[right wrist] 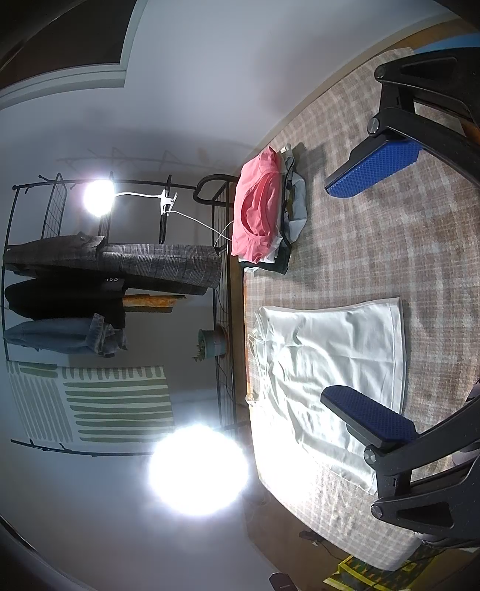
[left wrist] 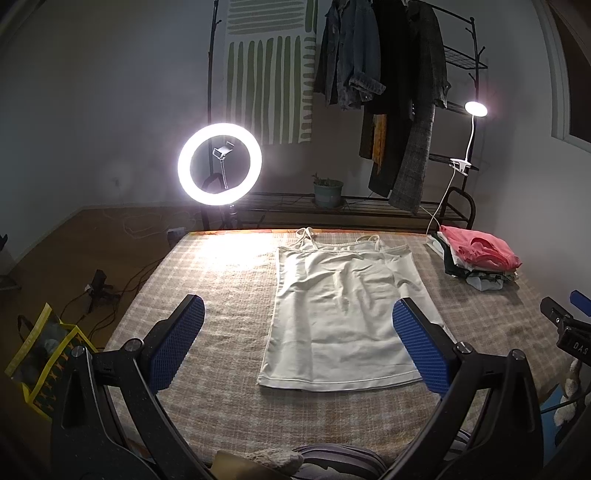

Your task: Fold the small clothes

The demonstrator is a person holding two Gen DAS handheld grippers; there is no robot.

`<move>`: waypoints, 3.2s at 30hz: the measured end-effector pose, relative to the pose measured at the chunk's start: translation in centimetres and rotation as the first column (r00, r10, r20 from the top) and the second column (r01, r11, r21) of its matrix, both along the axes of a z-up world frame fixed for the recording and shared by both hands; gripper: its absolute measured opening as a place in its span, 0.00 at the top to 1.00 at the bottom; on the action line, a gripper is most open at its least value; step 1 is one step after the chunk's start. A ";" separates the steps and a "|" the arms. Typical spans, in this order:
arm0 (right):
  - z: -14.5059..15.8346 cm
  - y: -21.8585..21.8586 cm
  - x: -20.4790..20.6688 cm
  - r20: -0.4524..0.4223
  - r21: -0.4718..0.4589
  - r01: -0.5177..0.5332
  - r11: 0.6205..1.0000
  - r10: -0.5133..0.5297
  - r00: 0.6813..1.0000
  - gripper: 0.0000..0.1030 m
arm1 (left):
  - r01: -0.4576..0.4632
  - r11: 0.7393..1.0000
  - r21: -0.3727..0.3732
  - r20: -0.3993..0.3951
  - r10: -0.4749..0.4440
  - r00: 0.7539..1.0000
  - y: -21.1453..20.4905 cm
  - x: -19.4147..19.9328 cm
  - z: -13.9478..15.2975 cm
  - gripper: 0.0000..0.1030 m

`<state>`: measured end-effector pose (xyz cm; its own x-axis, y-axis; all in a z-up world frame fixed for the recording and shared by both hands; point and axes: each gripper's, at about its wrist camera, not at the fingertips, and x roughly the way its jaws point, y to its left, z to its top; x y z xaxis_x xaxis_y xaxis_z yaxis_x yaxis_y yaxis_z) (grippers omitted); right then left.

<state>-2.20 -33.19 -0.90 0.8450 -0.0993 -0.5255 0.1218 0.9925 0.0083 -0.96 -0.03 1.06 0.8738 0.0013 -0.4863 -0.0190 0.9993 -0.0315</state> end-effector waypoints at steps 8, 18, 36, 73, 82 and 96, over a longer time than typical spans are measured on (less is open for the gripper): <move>0.0 0.1 0.4 -0.004 0.001 -0.003 1.000 0.003 1.000 0.00 | 0.000 1.000 0.001 -0.002 0.000 1.000 0.0 -0.1 0.1 0.00; 0.0 0.5 0.9 -0.002 -0.005 -0.006 1.000 0.006 1.000 0.00 | 0.000 1.000 0.001 -0.003 0.000 1.000 0.2 -0.1 0.1 0.00; 0.0 0.9 1.3 0.000 -0.013 -0.018 1.000 0.018 1.000 0.00 | 0.000 1.000 -0.001 -0.007 0.000 1.000 0.2 -0.1 0.2 0.00; 2.8 12.5 20.4 0.012 -0.178 -0.317 0.932 0.324 0.946 0.03 | 0.014 0.962 -0.273 -0.284 -0.094 0.954 10.4 7.0 -13.3 0.18; -1.8 17.3 28.2 -0.154 0.023 -0.482 0.876 0.480 0.864 0.21 | 0.021 0.908 -0.418 -0.425 -0.216 0.879 10.3 10.7 -18.9 0.36; -10.7 24.3 39.1 -0.368 0.232 -0.536 0.812 0.583 0.724 0.39 | 0.036 0.928 -0.372 -0.481 -0.226 0.847 9.6 13.8 -21.8 0.38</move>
